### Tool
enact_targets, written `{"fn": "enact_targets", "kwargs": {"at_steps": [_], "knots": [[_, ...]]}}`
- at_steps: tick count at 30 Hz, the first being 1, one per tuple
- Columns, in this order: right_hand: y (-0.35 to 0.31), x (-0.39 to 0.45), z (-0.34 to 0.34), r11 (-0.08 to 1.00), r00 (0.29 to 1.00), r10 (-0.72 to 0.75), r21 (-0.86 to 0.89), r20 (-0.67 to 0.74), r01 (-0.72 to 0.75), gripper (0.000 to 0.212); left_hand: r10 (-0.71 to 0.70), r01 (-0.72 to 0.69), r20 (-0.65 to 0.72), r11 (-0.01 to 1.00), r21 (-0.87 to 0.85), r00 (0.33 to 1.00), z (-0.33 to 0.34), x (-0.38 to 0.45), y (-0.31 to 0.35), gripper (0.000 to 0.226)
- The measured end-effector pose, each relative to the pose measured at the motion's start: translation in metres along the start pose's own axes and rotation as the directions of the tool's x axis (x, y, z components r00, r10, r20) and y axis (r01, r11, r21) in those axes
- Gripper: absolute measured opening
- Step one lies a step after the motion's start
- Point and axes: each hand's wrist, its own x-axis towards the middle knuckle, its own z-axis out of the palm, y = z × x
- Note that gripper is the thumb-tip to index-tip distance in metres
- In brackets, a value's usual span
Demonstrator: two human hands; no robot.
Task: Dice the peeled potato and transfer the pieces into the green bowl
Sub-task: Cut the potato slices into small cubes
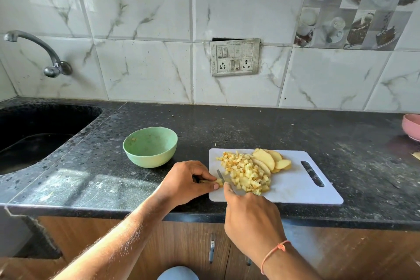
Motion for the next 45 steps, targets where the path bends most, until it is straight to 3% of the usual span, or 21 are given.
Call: {"fn": "enact_targets", "kwargs": {"at_steps": [9, 14, 25, 38, 45], "knots": [[0.017, -0.037, -0.008, 1.000, 0.993, -0.008, 0.023, 0.118, 0.005, 0.069, -0.066, 0.066, -0.027, 0.998, -0.009, 0.997, 0.002, -0.001, 0.003, 0.016], [0.027, -0.030, 0.000, 0.999, 0.997, 0.048, 0.021, 0.058, -0.049, 0.065, -0.085, 0.084, -0.043, 0.996, -0.014, 0.995, 0.003, -0.006, 0.008, 0.017], [0.024, -0.020, 0.001, 0.979, 0.993, 0.052, 0.202, -0.109, -0.029, 0.055, -0.078, 0.078, -0.005, 0.997, 0.015, 0.997, -0.004, -0.005, 0.006, 0.033], [-0.001, -0.004, 0.001, 0.999, 0.999, -0.032, 0.012, -0.007, 0.032, 0.063, -0.083, 0.083, 0.005, 0.996, -0.015, 0.997, -0.001, -0.003, 0.000, 0.015], [0.009, -0.019, 0.003, 0.997, 0.997, -0.069, 0.037, 0.045, 0.068, 0.065, -0.106, 0.106, -0.012, 0.994, -0.031, 0.994, 0.002, -0.004, -0.003, 0.014]]}}
